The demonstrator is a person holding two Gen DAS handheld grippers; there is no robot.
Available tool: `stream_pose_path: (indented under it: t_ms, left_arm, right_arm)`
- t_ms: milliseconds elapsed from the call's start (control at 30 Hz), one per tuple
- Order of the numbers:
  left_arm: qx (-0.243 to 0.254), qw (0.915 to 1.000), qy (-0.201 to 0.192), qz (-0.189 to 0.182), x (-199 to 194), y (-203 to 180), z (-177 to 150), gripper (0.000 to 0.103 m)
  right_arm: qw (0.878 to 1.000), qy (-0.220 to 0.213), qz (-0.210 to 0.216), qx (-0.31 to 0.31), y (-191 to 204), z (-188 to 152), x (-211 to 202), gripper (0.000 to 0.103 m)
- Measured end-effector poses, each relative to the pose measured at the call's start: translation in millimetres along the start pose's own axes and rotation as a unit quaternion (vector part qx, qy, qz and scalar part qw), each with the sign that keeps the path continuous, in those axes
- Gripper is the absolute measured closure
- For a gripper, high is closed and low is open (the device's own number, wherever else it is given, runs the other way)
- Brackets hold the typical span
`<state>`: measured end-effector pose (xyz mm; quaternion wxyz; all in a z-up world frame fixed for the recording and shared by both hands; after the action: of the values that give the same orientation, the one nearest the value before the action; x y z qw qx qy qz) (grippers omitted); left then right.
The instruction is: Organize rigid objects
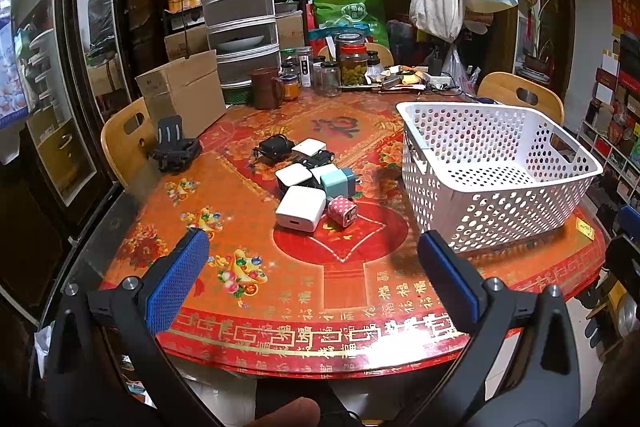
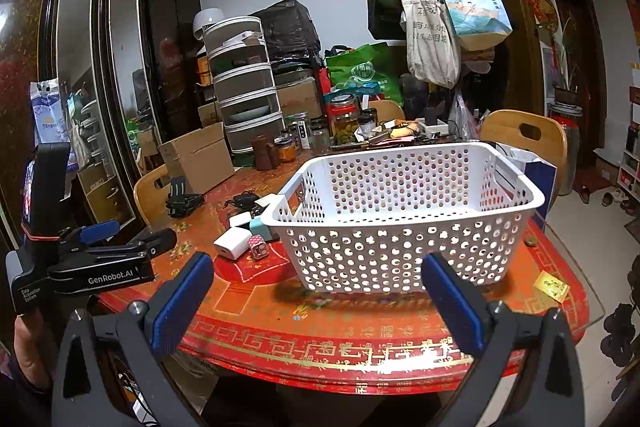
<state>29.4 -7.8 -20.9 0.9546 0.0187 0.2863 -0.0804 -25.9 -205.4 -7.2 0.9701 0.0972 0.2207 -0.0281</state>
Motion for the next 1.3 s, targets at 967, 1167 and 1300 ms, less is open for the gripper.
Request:
stream_pose_path:
  t_ms: [967,1167,1300]
  left_arm:
    - [0.003,1.0,0.003,0.0,3.3,-1.7,-2.5,0.0]
    - [0.003,1.0,0.004,0.0,3.2,-1.5,-2.5,0.0]
    - [0.003,1.0,0.002,0.0,3.2,-1.5,-2.4,0.0]
  right_arm:
    - [1.0,0.0,0.001,-0.003,1.5,-0.4,0.7,0.0]
    - [1.0,0.0,0.001,-0.003,1.7,-0.7,0.7,0.0]
    - [1.0,0.0,0.001,-0.003,1.8,-0.7,0.8,0.0]
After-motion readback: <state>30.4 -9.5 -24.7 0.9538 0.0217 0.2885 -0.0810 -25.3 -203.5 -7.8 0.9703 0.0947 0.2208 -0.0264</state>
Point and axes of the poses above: each gripper's, at about its wrist camera, not at the fingertips, and x roughly the way its jaws point, y to its left, z to its top, the point moved 6 cm from there along x, roughly the way its jaws point, and after that the axes turned 7 degrees about -z, right-handed, at the moved point
